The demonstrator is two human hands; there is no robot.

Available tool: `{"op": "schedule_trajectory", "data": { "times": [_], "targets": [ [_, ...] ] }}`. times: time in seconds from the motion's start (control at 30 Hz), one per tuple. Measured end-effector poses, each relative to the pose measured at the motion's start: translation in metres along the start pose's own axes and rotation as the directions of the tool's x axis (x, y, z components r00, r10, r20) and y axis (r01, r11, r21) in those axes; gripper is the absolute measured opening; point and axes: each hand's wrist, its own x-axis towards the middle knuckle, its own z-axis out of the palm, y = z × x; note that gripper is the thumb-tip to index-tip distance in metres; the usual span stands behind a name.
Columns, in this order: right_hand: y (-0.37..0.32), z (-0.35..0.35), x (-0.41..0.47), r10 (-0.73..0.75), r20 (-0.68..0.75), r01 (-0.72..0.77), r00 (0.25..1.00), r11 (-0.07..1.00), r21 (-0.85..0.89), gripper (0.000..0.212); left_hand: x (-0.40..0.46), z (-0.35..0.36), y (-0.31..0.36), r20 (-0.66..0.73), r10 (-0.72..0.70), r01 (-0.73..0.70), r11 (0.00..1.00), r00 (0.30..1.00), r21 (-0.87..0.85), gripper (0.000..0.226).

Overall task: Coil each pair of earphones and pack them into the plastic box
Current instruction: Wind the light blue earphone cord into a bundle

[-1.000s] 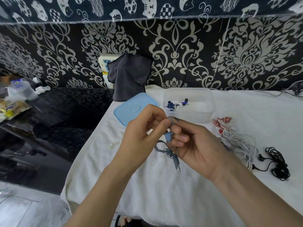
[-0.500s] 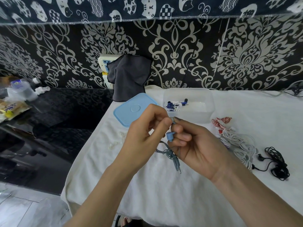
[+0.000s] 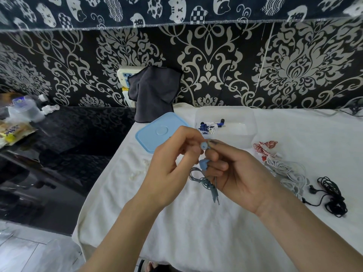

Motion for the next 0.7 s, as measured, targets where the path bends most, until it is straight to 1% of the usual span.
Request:
{"op": "schedule_trajectory", "data": {
  "times": [0.07, 0.17, 0.23, 0.3, 0.4, 0.53, 0.7],
  "targets": [
    [-0.0013, -0.0002, -0.0001, -0.031, 0.018, 0.032, 0.999, 0.998, -0.049, 0.025, -0.0003, 0.0003, 0.0004, 0.002, 0.042, -0.043, 0.998, 0.999, 0.039, 0.012],
    [-0.0025, -0.0003, -0.0001, -0.041, 0.034, 0.044, 0.999, 0.996, -0.08, 0.026, -0.0007, 0.0004, -0.0001, -0.005, 0.083, -0.081, 0.99, 0.997, 0.118, 0.016],
    [-0.0027, -0.0004, -0.0002, -0.047, 0.029, 0.05, 0.998, 0.995, -0.091, 0.024, -0.0005, 0.0003, -0.0017, -0.017, 0.125, -0.12, 0.973, 0.992, 0.195, 0.015],
    [-0.0031, -0.0013, -0.0001, -0.056, 0.012, 0.057, 0.998, 0.994, -0.09, 0.021, 0.0009, -0.0005, -0.0034, -0.045, 0.2, -0.175, 0.932, 0.979, 0.318, 0.018],
    [-0.004, -0.0026, 0.0001, -0.063, 0.006, 0.063, 0.998, 0.992, -0.106, 0.028, 0.0022, -0.0027, -0.0047, -0.052, 0.298, -0.246, 0.863, 0.953, 0.442, 0.018],
    [-0.0033, -0.0013, 0.0002, -0.075, 0.021, 0.078, 0.997, 0.983, -0.164, 0.022, 0.0013, -0.0048, -0.0055, -0.061, 0.344, -0.274, 0.831, 0.937, 0.484, 0.011],
    [-0.0027, -0.0016, 0.0005, -0.078, 0.024, 0.081, 0.997, 0.98, -0.181, 0.012, 0.0002, -0.0055, -0.0044, -0.06, 0.341, -0.269, 0.827, 0.938, 0.494, 0.01]
  ]
}}
